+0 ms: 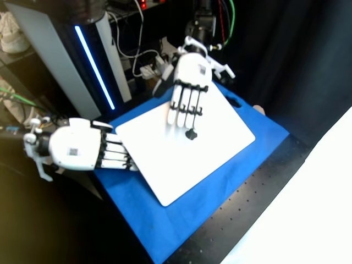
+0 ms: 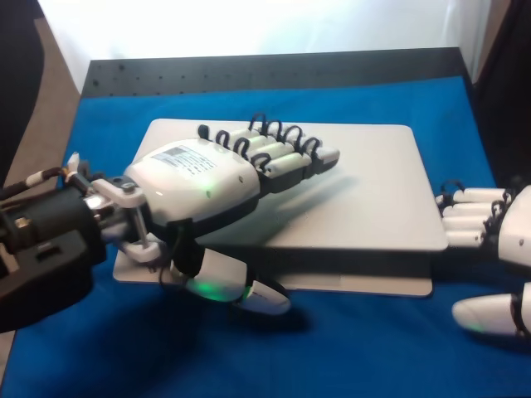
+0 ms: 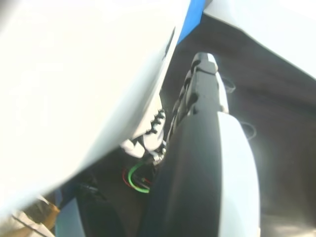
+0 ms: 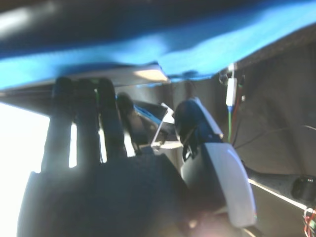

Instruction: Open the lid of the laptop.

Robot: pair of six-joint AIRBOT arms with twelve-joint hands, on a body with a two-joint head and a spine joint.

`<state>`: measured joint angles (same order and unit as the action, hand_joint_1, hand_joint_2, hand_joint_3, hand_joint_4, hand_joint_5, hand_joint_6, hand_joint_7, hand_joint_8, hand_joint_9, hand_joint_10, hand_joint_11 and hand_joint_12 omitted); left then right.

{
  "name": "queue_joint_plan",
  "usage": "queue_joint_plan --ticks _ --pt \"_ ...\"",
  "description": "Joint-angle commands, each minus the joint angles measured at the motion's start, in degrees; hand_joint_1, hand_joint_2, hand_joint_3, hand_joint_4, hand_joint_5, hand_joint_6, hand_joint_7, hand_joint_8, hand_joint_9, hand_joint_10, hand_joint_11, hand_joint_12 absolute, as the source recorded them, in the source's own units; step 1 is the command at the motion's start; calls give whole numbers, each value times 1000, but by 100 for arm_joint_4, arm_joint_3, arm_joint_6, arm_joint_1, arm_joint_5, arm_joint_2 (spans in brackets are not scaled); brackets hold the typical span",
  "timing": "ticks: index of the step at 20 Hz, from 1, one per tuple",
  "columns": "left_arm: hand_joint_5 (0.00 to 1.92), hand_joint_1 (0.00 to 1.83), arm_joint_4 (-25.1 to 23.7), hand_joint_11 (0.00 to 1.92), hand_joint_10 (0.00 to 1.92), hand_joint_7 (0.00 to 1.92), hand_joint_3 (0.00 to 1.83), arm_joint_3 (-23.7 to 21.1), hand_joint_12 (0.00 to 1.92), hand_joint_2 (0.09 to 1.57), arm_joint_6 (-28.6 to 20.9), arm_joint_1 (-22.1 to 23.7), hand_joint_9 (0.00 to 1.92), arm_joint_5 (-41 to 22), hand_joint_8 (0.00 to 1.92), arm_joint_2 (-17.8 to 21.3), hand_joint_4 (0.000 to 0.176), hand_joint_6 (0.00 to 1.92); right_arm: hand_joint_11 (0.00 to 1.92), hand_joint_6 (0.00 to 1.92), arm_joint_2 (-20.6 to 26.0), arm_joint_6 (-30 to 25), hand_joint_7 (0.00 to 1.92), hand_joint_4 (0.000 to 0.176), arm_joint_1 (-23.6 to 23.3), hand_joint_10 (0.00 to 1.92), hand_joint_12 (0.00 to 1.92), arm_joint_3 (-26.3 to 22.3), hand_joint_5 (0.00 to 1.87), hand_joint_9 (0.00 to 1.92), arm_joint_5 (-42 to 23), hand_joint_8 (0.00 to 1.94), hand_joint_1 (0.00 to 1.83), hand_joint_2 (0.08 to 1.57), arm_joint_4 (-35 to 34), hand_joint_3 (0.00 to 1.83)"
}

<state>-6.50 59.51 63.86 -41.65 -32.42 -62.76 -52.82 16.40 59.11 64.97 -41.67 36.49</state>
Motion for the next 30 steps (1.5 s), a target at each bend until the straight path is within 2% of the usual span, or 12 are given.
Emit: queue_joint_plan --ticks 1,3,7,8,13,18,21,23,25,26,28,30 --pt "0 616 224 0 0 0 10 24 0 917 250 81 0 -452 0 -47 0 0 0 1 -118 -89 89 0 -5 0 7 -74 145 4 -296 8 108 1369 100 0" --pt "0 602 434 0 0 0 22 48 0 960 452 128 0 -487 0 -67 19 0 0 0 -118 -96 57 0 -5 0 0 -75 129 1 -296 4 69 1375 100 3" --pt "0 602 812 0 0 0 8 28 0 1015 1084 345 0 -649 0 -51 13 0 0 5 -118 -105 61 0 -5 0 0 -75 140 0 -296 5 43 1396 100 7" --pt "0 590 857 0 0 0 4 30 0 1008 1166 387 0 -678 0 -46 37 0 0 7 -118 -105 81 0 -5 2 0 -76 155 7 -296 8 57 1392 100 2" --pt "0 685 960 0 0 0 0 152 0 1005 1212 547 0 -686 0 -107 10 0 0 0 -168 -105 84 0 -4 0 0 -76 148 22 -295 1 0 1416 135 8" --pt "0 681 941 0 0 0 0 217 0 990 1324 777 0 -509 0 -116 31 0 5 6 -217 -170 91 0 -3 10 2 -74 143 44 -293 7 0 1434 210 9" --pt "0 743 775 0 0 0 0 295 0 995 1327 1022 0 -345 0 -144 9 0 59 0 -253 -245 91 0 -3 9 23 -61 123 70 -240 1 0 1433 312 3" --pt "0 736 733 0 0 0 0 401 0 977 1327 1187 0 -250 0 -205 42 0 56 2 -274 -473 99 0 -3 11 21 -16 124 78 -218 4 0 1429 436 0" --pt "0 710 724 0 0 0 0 522 0 970 1327 1376 0 -190 0 -273 51 0 35 0 -407 -1103 77 0 -5 2 11 201 99 61 -218 0 0 1428 711 0" --pt "0 708 722 0 0 0 0 562 0 969 1327 1428 0 -171 0 -301 49 0 34 0 -429 -1164 72 0 -5 3 10 238 91 64 -218 0 0 1424 735 0" --pt "0 735 722 0 0 8 0 640 0 983 1327 1534 0 -157 3 -359 1 0 11 0 -434 -1170 49 0 -7 0 1 247 68 45 -218 0 0 1413 742 0" --pt "77 745 763 0 0 43 3 690 0 1016 1327 1580 0 -200 4 -402 3 13 0 3 -434 -1170 45 0 -49 0 0 257 71 18 -218 0 0 1419 752 0"
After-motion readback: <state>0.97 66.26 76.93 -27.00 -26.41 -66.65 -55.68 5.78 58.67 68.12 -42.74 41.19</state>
